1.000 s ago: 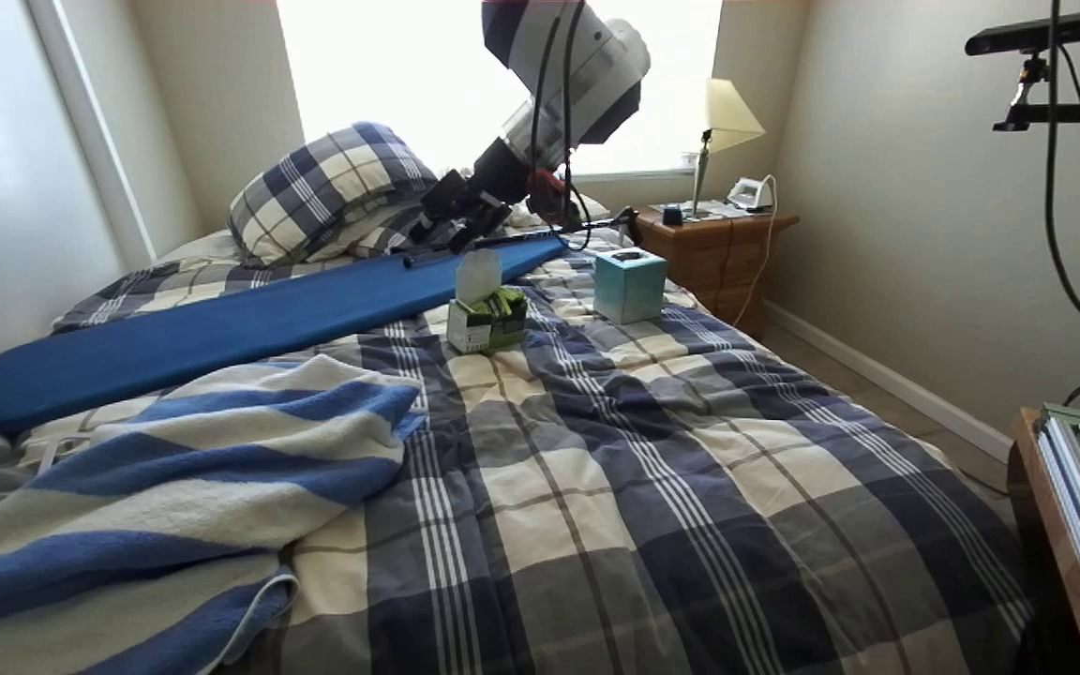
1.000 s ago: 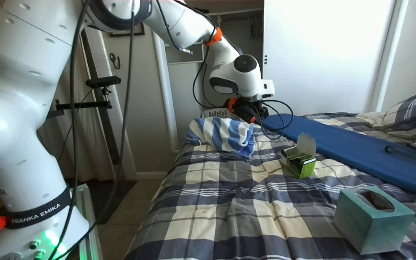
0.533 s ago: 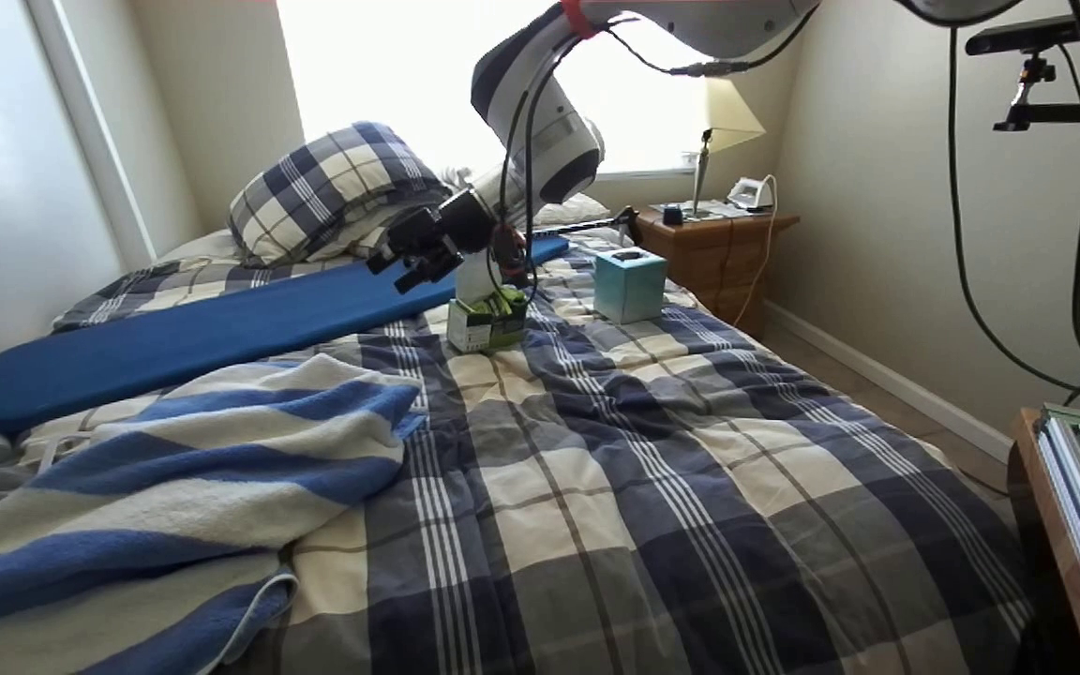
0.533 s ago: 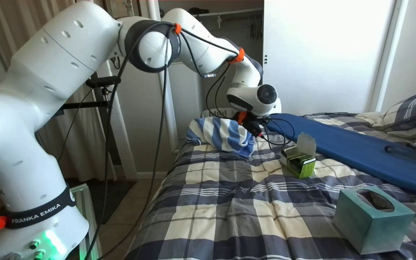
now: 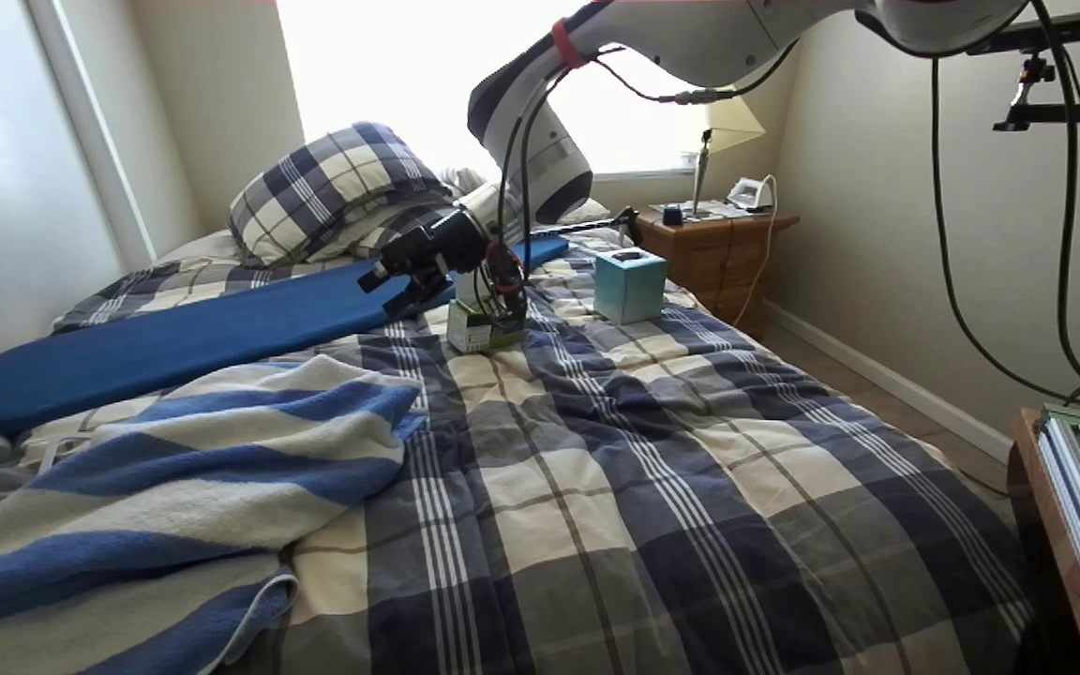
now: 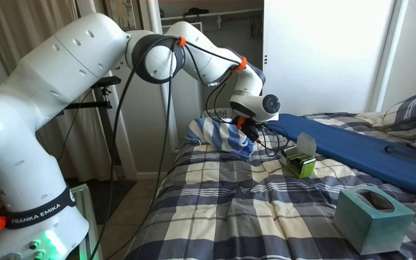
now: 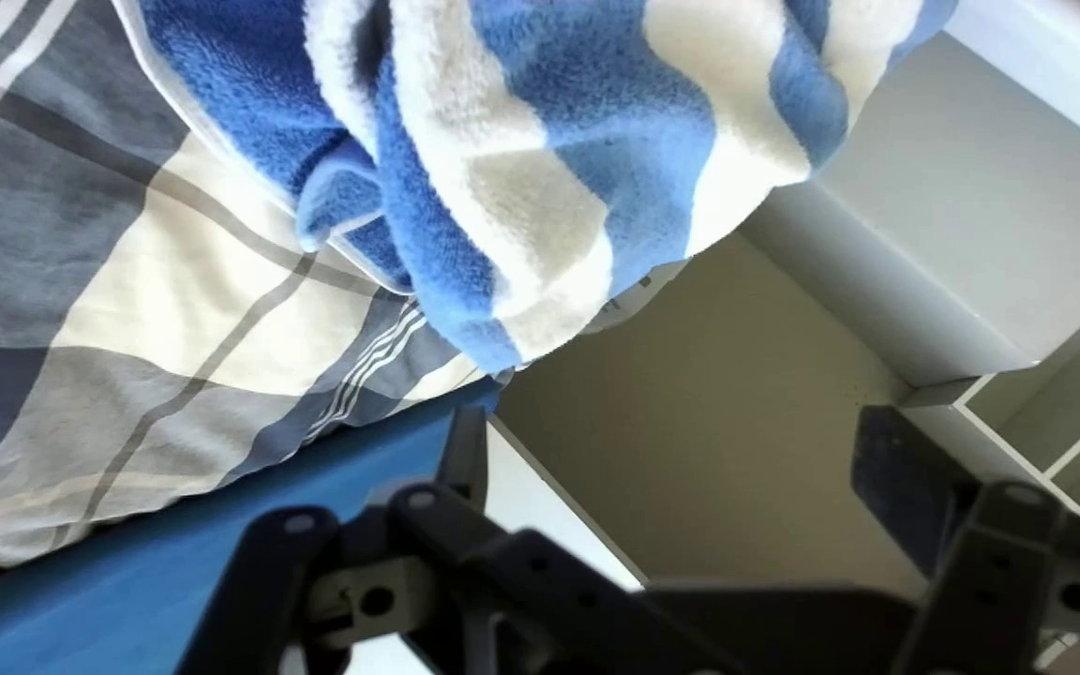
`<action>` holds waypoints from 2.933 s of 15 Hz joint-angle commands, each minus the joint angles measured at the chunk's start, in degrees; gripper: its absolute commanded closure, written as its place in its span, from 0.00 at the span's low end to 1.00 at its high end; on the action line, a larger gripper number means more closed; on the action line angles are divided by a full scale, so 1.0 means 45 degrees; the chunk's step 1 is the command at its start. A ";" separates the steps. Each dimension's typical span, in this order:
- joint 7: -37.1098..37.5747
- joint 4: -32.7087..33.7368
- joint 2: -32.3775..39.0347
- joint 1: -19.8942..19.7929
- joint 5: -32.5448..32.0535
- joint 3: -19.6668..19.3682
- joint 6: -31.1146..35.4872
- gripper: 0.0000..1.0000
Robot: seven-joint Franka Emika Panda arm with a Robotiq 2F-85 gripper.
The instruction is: Move the towel to the right
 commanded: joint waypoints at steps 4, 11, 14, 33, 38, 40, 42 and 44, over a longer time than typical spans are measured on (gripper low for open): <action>-0.0030 0.0056 -0.0050 0.0265 0.0314 -0.0429 -0.0210 0.00; 0.1326 -0.0182 0.0268 0.0590 -0.0285 -0.1578 -0.0051 0.00; 0.2184 0.0033 0.0835 0.0618 -0.0686 -0.1999 -0.0501 0.00; 0.4757 0.3711 0.4756 0.0671 -0.1554 -0.1089 -0.0671 0.00; 0.5296 0.4817 0.5624 0.0926 -0.1603 -0.0647 0.0118 0.25; 0.5515 0.4973 0.5704 0.1109 -0.1476 -0.0742 0.0179 0.31; 0.5906 0.5022 0.5668 0.1194 -0.1526 -0.0778 0.0219 0.46; 0.6384 0.4932 0.5486 0.1237 -0.1623 -0.0873 0.0090 0.61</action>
